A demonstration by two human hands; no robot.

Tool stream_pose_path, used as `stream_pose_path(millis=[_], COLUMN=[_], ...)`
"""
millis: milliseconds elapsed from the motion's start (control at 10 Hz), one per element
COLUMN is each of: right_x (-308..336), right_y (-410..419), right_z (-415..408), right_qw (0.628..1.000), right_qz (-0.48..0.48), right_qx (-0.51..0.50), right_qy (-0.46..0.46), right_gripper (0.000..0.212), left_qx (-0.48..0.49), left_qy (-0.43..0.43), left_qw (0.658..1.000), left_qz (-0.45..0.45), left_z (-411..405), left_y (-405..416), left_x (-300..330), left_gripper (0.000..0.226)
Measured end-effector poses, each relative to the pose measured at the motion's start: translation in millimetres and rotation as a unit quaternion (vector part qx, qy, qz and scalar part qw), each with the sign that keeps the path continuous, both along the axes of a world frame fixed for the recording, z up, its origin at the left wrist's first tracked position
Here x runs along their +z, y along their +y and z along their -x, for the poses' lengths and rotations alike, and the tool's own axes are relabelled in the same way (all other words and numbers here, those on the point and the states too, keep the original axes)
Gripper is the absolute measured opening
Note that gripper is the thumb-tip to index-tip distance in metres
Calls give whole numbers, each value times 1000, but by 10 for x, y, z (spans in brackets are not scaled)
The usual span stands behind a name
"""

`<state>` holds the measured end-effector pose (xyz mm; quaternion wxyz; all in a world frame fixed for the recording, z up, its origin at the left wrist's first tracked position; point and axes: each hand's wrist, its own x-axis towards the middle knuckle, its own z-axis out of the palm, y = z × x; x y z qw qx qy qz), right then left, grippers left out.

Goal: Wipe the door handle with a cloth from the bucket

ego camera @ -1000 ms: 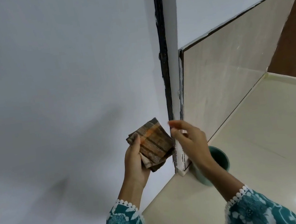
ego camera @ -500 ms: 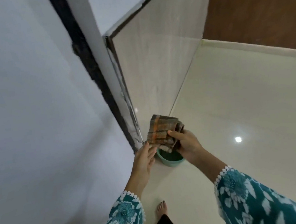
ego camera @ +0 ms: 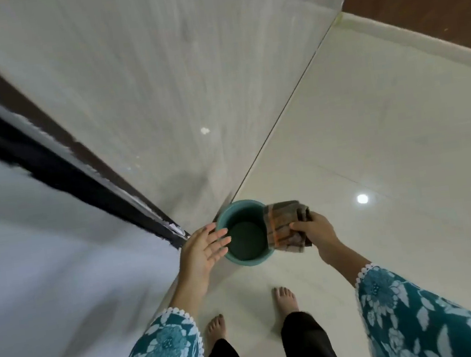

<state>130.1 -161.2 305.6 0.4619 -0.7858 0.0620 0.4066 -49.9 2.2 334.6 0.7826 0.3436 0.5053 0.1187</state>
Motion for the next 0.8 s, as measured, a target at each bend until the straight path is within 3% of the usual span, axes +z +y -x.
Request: stream_pose_path(millis=[200,400,500,600,700,800], right_x=[-1911,-4138,-4992,-5574,-5680,-4811], right_y=[504,1016,1211,1346,1293,1166], right_z=[-293,-238,-192,-167,-261,-347], right_qw=[971,939,937,946,956,958], right_qz=[86,156,172,164,159,136], right_qx=[220,300,300,281,236,231], right_qy=[-31,-58,-46,6,67,104], right_gripper=[50,46,44,39,38,35], left_qx=[105,88,87,84,93,98], left_qy=[5,-24,-41,-40,-25,-18], left_qw=[994,996,995,994,994,995], left_qz=[12,-17,-37,-53,-55,-21], left_z=[-343,-587,-598,-574,-584,-566], left_y=[114,202,226,221,234,204], left_x=[-1529,-3265,-3795,-4054,-4005,-3356], left_gripper=[24,23,25,25,23,24])
